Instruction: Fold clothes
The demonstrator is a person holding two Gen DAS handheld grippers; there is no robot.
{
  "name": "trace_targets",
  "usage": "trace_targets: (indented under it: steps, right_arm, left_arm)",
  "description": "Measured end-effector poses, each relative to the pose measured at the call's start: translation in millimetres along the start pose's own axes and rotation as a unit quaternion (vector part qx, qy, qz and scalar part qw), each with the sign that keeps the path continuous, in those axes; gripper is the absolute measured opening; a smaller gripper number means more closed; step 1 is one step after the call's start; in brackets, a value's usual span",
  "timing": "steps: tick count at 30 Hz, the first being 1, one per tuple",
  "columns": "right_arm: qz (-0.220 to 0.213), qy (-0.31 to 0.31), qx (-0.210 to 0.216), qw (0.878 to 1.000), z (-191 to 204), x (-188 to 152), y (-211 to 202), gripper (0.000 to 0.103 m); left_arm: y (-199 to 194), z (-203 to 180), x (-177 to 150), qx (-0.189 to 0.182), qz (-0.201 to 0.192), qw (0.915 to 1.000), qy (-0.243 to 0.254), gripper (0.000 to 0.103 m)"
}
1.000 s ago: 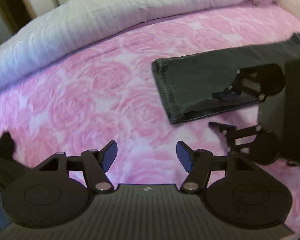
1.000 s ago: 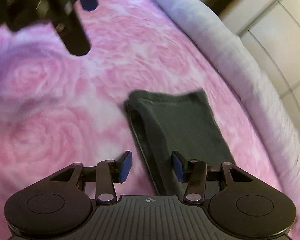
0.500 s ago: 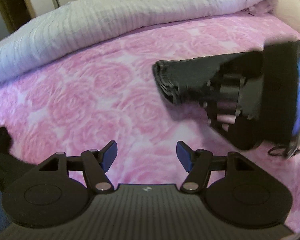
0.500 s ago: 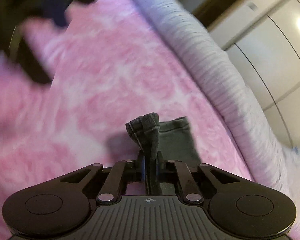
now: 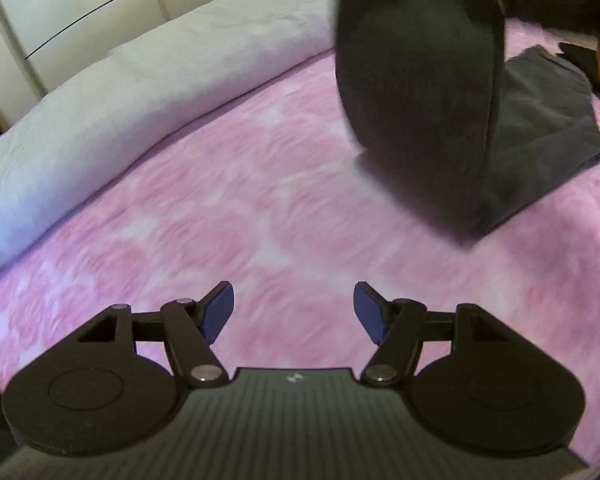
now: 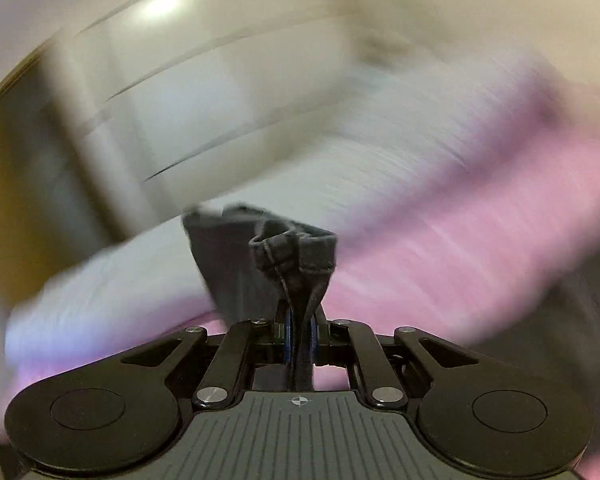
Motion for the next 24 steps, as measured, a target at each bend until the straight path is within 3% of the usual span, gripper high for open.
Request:
trace_targets:
  steps: [3, 8, 11, 17, 21, 23, 24]
  right_arm:
    - [0.05, 0.143, -0.094, 0.984, -113.9, -27.5, 14.3, 0.007]
    - [0.115, 0.216, -0.096, 0.965, -188.1, -47.2, 19.7, 0.007]
    - [0.13, 0.217, -0.073, 0.965, -194.5, -41.1, 17.9, 0.007]
    - [0.085, 0.153, -0.027, 0.984, -187.3, 7.6, 7.5, 0.005]
    - [0.104, 0.204, -0.089, 0.969, -227.2, -11.7, 10.9, 0.005]
    - [0.106, 0.197, -0.082, 0.971, -232.1, -14.6, 4.2, 0.005]
    - [0.126, 0.198, -0.077, 0.969, -233.8, -19.8, 7.9, 0.005]
  left_arm:
    - [20.0, -41.1, 24.3, -0.016, 0.007, 0.9995, 0.025, 0.063]
    - [57.6, -99.7, 60.3, -0.049, 0.023, 0.9968, 0.059, 0.063]
    - [79.0, -119.6, 79.4, -0.058, 0.032, 0.995, 0.075, 0.063]
    - [116.1, -126.9, 112.3, -0.055, 0.038, 0.9948, 0.077, 0.063]
    - [135.5, -130.6, 122.6, -0.056, 0.049, 0.9947, 0.07, 0.063]
    - [143.1, -133.1, 125.0, -0.062, 0.052, 0.9943, 0.07, 0.063]
    - [147.6, -133.8, 124.6, -0.066, 0.055, 0.9938, 0.071, 0.063]
Point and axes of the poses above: each gripper's, at about its wrist camera, not at the fingertips, and y roughly the way its jaws point, z to its left, x to its top, the point moved 2 cm from there along y, roughly the way its jaws point, and after that the axes turned 3 degrees about -z, right-handed, at the moved point
